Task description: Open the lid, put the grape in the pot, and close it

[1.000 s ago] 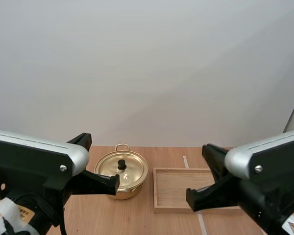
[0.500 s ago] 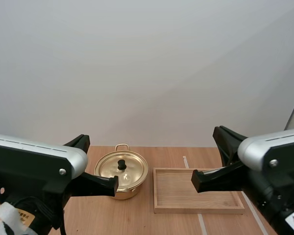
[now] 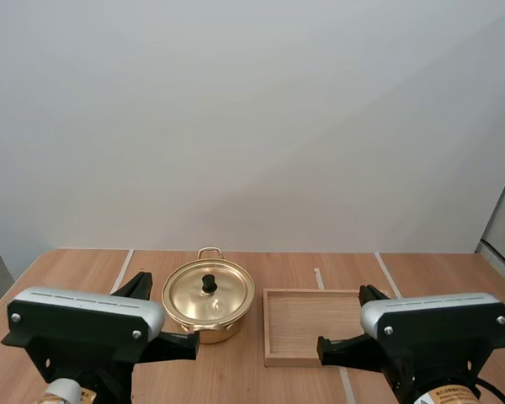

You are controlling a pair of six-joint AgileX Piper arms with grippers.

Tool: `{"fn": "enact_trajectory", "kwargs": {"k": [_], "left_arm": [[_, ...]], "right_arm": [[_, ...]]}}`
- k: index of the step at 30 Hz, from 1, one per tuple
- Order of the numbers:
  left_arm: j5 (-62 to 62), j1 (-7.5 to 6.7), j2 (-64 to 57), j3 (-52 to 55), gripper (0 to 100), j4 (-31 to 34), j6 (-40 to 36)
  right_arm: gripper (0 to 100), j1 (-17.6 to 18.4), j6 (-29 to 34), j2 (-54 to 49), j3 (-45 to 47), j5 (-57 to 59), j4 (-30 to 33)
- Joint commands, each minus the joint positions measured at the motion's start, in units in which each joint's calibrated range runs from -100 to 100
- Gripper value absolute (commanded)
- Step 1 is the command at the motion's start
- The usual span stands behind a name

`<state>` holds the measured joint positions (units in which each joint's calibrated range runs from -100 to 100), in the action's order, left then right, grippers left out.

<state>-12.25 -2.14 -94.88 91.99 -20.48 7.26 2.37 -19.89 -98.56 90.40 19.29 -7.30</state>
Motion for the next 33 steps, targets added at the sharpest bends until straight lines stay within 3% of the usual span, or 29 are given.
{"fn": "enact_trajectory", "kwargs": {"k": [1,11,14,19,23,33], "left_arm": [[5.5,0.04,-2.5,3.0,0,0.1,0.3],[4.8,0.04,-5.1,8.0,0,0.1,0.3],[-5.2,0.04,-5.1,8.0,0,0.1,0.3],[-10.5,0.17,-5.1,8.0,0,0.1,0.0],[-18.6,0.64,-5.1,8.0,0,0.1,-0.5],[-19.7,2.19,-5.1,8.0,0,1.7,-4.0]], "right_arm": [[0,-0.2,0.1,-1.4,2.8,-4.1,0.3],[0,-0.7,0.1,-1.4,9.6,-4.5,0.3],[0,-0.7,0.1,-1.4,9.6,1.8,0.7],[0,-0.9,0.1,-1.4,9.6,7.8,0.5],[0,-1.1,0.1,-1.4,9.6,10.6,0.5],[0,-1.3,0.1,-1.4,9.6,11.9,0.5]]}}
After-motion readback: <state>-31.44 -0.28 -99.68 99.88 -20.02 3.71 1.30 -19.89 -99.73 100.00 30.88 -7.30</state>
